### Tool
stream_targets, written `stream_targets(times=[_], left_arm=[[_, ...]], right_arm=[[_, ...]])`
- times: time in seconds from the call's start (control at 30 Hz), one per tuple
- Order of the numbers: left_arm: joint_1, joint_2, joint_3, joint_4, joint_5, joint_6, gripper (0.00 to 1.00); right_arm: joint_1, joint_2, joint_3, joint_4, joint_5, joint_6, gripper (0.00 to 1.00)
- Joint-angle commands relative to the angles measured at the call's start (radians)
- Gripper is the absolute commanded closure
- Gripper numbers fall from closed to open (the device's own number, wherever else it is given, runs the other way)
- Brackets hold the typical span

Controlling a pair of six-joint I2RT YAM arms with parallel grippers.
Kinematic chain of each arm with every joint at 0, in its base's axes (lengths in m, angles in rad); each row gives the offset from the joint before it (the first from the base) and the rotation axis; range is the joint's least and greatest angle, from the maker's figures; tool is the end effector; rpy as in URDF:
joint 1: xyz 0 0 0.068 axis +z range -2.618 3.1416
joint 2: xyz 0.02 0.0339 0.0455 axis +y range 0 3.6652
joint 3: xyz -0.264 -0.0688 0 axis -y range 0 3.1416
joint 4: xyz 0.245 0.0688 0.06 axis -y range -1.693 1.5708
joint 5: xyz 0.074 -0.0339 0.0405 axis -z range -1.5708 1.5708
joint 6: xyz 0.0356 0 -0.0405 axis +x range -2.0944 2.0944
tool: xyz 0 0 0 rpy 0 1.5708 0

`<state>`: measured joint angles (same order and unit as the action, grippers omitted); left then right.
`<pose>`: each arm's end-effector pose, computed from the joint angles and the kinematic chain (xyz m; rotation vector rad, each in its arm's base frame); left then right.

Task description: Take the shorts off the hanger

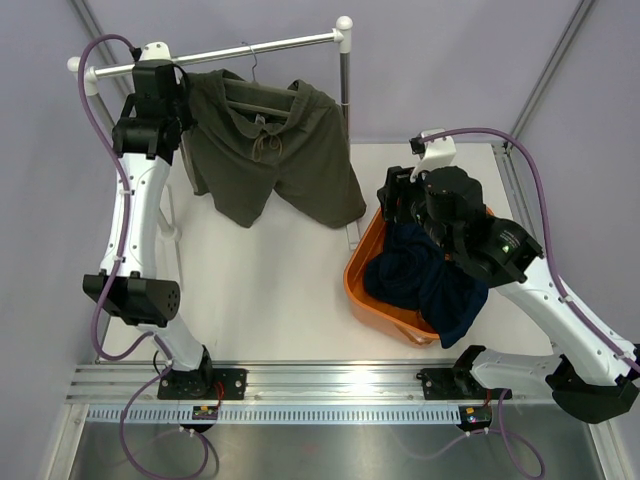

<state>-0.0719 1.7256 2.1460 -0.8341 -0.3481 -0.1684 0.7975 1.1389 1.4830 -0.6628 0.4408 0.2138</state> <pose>0.3582 -0.0136 0.4859 -0.3177 1.9371 0.1878 0.1651 0.1474 0.4591 -0.2444 1.8517 0.2844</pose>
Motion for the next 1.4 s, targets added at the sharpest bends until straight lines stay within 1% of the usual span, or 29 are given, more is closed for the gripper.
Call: stream_targets(times=[0.0,0.07,0.2,0.23,0.27,0.57,0.67,0.77,0.8,0.83,0.87,0.9,0.93,0.97,1.03,1.07,1.17,1.27,1.37], left_arm=[[0.007,-0.038,-0.043,-0.017,0.023,0.006,0.92],[0.007,-0.058,-0.057,-0.011,0.018,0.007,0.85],[0.007,-0.078,-0.057,-0.013,0.017,0.007,0.78],[0.007,-0.083,-0.057,-0.013,0.015,0.007,0.74],[0.007,-0.089,-0.060,-0.011,0.015,0.007,0.72],[0.007,-0.129,-0.072,-0.020,0.018,0.007,0.73],[0.006,-0.156,-0.119,-0.005,0.018,-0.017,0.73],[0.004,-0.210,-0.234,0.033,0.037,-0.064,0.73],[0.003,-0.230,-0.283,0.058,0.064,-0.075,0.73],[0.003,-0.253,-0.393,0.106,0.076,-0.088,0.73],[0.003,-0.291,-0.449,0.128,0.086,-0.115,0.71],[0.003,-0.308,-0.504,0.151,0.086,-0.134,0.65],[0.003,-0.326,-0.617,0.199,0.084,-0.149,0.65],[0.003,-0.362,-0.673,0.226,0.087,-0.179,0.64],[0.004,-0.380,-0.766,0.289,0.086,-0.215,0.61],[0.006,-0.383,-0.837,0.302,0.087,-0.248,0.61],[0.017,-0.359,-0.929,0.360,0.107,-0.298,0.59],[0.032,-0.284,-0.943,0.382,0.144,-0.321,0.60],[0.043,-0.199,-0.942,0.395,0.166,-0.339,0.59]], right_arm=[[-0.011,-0.018,-0.004,0.038,-0.025,0.001,0.39],[-0.011,-0.018,-0.004,0.038,-0.027,0.001,0.39],[-0.011,-0.022,-0.001,0.037,-0.027,0.001,0.39],[-0.012,-0.024,-0.001,0.035,-0.028,0.001,0.39],[-0.011,-0.025,0.000,0.035,-0.028,0.001,0.39],[-0.011,-0.028,0.000,0.026,-0.042,0.009,0.39],[-0.012,-0.030,-0.004,0.026,-0.044,0.012,0.40],[-0.012,-0.034,-0.012,0.028,-0.048,0.015,0.40],[-0.011,-0.037,-0.016,0.035,-0.050,0.018,0.40],[-0.011,-0.047,-0.023,0.038,-0.056,0.019,0.39],[-0.012,-0.051,-0.036,0.042,-0.062,0.025,0.39],[-0.012,-0.056,-0.046,0.049,-0.066,0.030,0.40],[-0.012,-0.062,-0.061,0.051,-0.083,0.036,0.40],[-0.012,-0.064,-0.070,0.055,-0.096,0.044,0.40],[-0.012,-0.068,-0.099,0.065,-0.122,0.053,0.40],[-0.012,-0.070,-0.108,0.068,-0.128,0.061,0.40],[-0.011,-0.087,-0.144,0.074,-0.148,0.076,0.40],[-0.012,-0.122,-0.184,0.086,-0.177,0.087,0.41],[-0.011,-0.148,-0.214,0.089,-0.174,0.088,0.41]])
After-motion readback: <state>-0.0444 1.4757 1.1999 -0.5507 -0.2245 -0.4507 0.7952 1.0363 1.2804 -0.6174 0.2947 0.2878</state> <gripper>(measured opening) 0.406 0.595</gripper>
